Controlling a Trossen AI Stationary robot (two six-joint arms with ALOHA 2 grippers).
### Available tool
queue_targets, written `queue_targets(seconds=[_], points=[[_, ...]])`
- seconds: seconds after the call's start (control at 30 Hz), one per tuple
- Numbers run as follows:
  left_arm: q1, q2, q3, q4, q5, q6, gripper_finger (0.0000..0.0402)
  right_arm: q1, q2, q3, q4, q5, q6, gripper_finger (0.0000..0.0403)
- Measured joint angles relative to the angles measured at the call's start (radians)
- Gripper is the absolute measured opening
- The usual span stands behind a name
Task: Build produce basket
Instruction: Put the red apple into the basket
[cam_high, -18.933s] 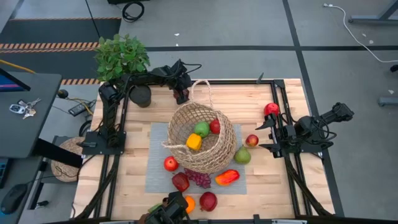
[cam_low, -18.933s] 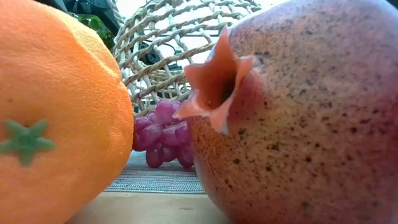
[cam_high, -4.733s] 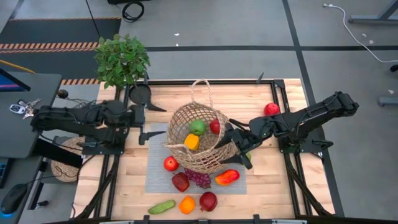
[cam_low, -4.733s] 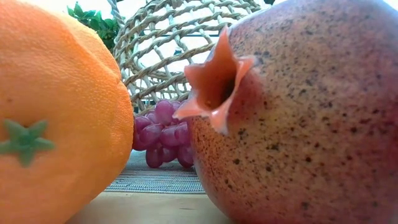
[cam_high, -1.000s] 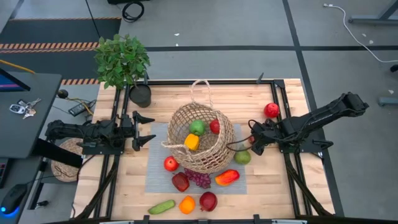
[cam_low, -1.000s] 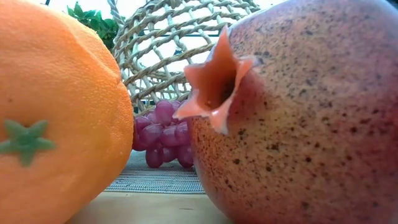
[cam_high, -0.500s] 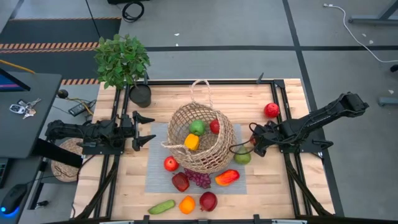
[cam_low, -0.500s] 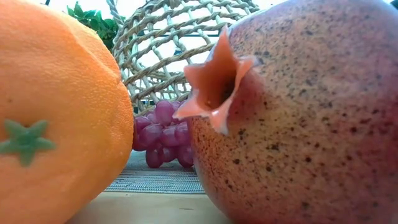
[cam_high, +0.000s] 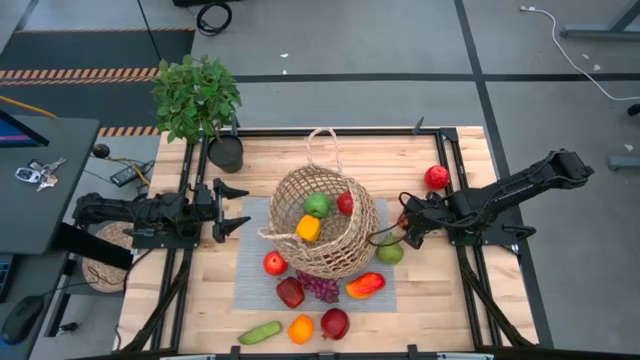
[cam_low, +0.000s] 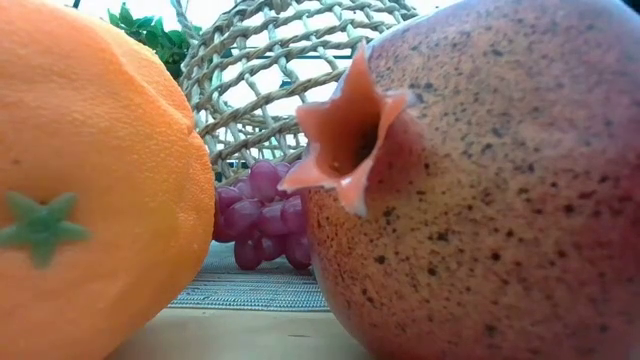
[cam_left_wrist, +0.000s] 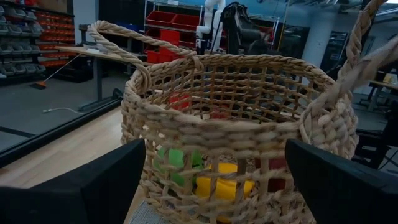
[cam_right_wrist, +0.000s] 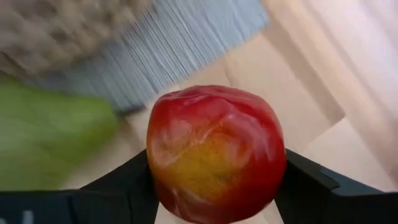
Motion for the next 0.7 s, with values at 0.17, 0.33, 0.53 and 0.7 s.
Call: queue_targets(seconds=[0.17, 0.33, 0.53, 0.7], points=[[0.0, 0.0, 0.0, 0.0, 0.0, 0.0, 0.0392, 0.0, 0.0, 0.182, -0.162, 0.088, -0.008, 0.0259], [0.0, 0.0, 0.0, 0.0, 0.0, 0.0, 0.0392, 0.0, 0.0, 0.377, -0.255, 0.153, -0.073, 0.0259], [0.0, 0.0, 0.0, 0.0, 0.0, 0.0, 0.0392, 0.024, 0.0, 0.577, -0.189, 0.152, -0.225, 0.0261], [0.0, 0.0, 0.0, 0.0, 0.0, 0.0, 0.0392, 0.049, 0.0, 0.684, -0.057, 0.114, -0.368, 0.0262]])
